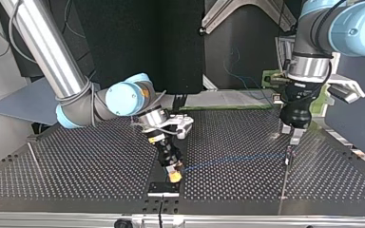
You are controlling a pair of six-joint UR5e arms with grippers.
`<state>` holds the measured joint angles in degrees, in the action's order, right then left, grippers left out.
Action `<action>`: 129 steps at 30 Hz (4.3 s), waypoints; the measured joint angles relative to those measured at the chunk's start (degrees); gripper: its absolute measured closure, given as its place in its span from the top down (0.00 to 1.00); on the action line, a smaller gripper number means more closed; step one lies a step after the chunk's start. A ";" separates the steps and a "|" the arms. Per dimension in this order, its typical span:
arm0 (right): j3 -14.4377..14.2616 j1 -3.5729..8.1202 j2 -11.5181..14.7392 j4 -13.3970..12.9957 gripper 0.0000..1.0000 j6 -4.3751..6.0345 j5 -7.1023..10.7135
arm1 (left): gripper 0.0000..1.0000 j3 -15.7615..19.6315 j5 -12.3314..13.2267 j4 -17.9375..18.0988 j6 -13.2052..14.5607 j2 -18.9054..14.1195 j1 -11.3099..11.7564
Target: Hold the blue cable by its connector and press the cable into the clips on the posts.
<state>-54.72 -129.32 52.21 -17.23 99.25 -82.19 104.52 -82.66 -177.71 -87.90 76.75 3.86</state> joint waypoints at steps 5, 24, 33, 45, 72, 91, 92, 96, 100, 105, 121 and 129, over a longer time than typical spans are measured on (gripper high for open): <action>0.00 0.02 -0.02 -0.02 0.00 0.00 0.00 | 1.00 0.01 -0.27 -0.07 0.02 0.02 -0.13; 0.01 0.02 -0.12 0.07 0.00 0.00 0.00 | 1.00 -0.02 -1.76 -0.54 1.11 0.48 -0.99; 0.00 0.07 -0.19 0.02 0.00 -0.08 0.00 | 1.00 -1.72 1.11 -1.09 1.59 1.24 -4.06; 0.01 0.14 -0.23 -0.01 0.00 -0.09 0.00 | 1.00 -6.43 -4.05 0.05 1.32 6.05 -9.99; 0.00 0.07 -0.34 0.02 0.00 -0.09 0.09 | 1.00 -11.98 -14.48 3.31 2.81 14.20 -11.27; 0.01 0.11 -0.41 0.05 0.00 -0.09 0.09 | 1.00 -12.96 -16.45 3.93 1.92 15.31 -11.32; 0.00 0.12 -0.41 0.06 0.00 -0.09 0.10 | 1.00 -12.96 -16.57 3.95 1.85 15.30 -11.32; 0.01 0.10 -0.41 0.07 0.00 -0.09 0.10 | 0.32 -12.96 -16.77 4.68 1.80 15.30 -11.45; 0.00 0.09 -0.43 0.08 0.00 -0.09 0.09 | 0.00 -12.96 -17.61 5.34 2.07 15.30 -11.60; 0.01 0.10 -0.46 0.08 0.00 -0.09 0.09 | 0.00 -12.51 -17.91 6.52 2.56 15.30 -11.78; -1.40 0.10 -0.47 0.06 0.00 -0.28 -0.28 | 0.00 -11.18 -18.33 7.82 2.23 15.31 -12.86; -4.96 -0.26 -0.49 -1.05 0.00 -0.44 -2.25 | 0.00 -6.92 -19.92 11.83 1.73 17.23 -15.25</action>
<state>-59.69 -129.58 51.72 -18.28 98.81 -84.44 97.60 -102.58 -165.88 -86.18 93.98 -11.39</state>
